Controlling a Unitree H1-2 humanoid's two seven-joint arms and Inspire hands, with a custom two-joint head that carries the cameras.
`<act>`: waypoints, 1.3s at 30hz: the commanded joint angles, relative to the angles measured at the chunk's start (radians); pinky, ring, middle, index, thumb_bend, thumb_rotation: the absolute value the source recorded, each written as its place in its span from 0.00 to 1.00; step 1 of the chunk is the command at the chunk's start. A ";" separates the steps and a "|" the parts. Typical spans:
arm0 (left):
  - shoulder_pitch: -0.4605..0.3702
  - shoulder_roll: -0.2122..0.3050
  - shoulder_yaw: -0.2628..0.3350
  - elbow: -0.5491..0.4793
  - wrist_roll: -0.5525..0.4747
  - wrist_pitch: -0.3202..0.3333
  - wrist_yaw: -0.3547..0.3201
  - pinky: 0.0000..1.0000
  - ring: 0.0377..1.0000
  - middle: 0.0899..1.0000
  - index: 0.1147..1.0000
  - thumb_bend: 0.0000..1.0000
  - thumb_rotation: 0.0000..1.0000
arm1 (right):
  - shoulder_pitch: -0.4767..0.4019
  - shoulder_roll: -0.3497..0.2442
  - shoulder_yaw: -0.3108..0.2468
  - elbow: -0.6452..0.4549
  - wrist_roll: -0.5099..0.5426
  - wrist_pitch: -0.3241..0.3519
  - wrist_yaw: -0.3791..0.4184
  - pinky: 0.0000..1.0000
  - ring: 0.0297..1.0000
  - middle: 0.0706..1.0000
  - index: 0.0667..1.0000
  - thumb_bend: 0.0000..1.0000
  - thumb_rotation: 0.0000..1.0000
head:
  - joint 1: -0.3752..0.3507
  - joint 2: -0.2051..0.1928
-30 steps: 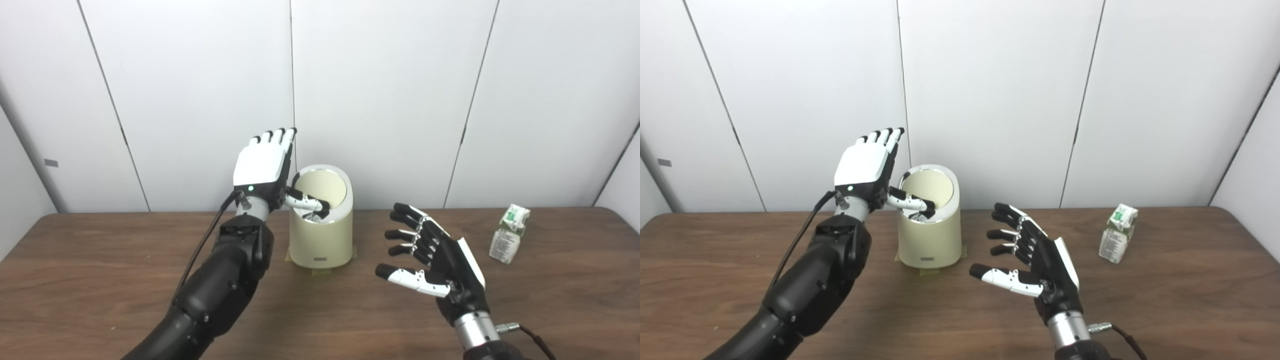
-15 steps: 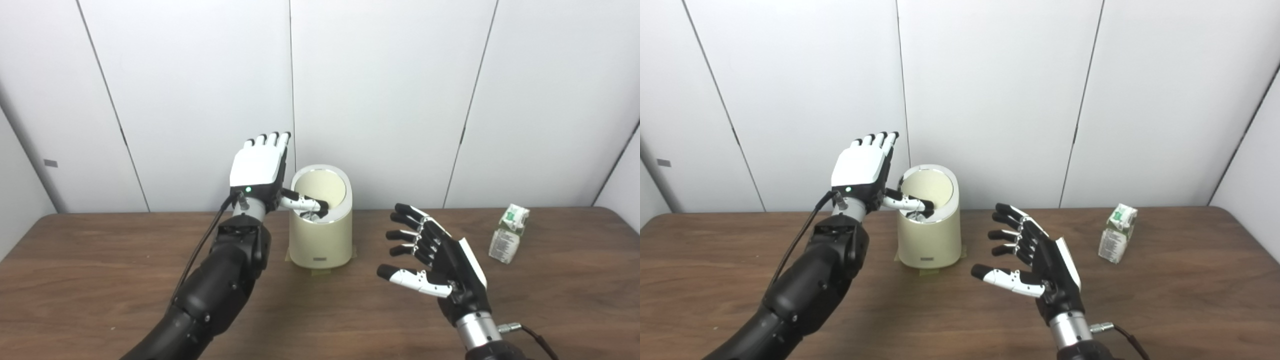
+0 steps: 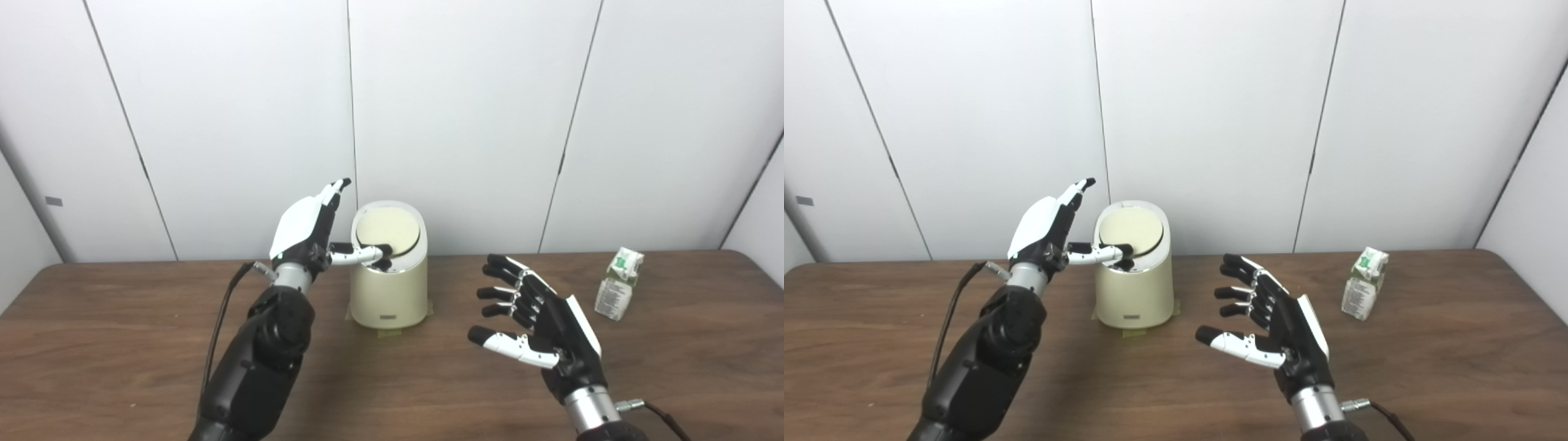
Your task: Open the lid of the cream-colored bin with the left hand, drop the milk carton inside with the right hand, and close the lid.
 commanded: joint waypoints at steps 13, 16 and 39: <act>0.229 0.038 0.181 -0.350 -0.361 -0.092 -0.079 0.59 0.69 0.76 0.78 0.75 0.28 | -0.032 -0.006 -0.009 -0.018 0.011 -0.038 -0.001 0.58 0.68 0.80 0.78 0.76 0.25 | 0.003 -0.002; 0.303 0.033 0.200 -0.366 -0.358 -0.105 -0.058 0.55 0.64 0.71 0.75 0.73 0.25 | -0.033 -0.007 -0.012 -0.016 0.018 -0.032 0.000 0.58 0.68 0.80 0.78 0.77 0.24 | 0.000 -0.003; 0.544 0.054 0.245 -0.260 -0.440 -0.340 -0.058 0.50 0.60 0.66 0.66 0.60 0.06 | -0.178 -0.232 -0.103 0.020 -0.144 -0.027 -0.027 0.61 0.73 0.81 0.82 0.79 0.18 | -0.364 -0.107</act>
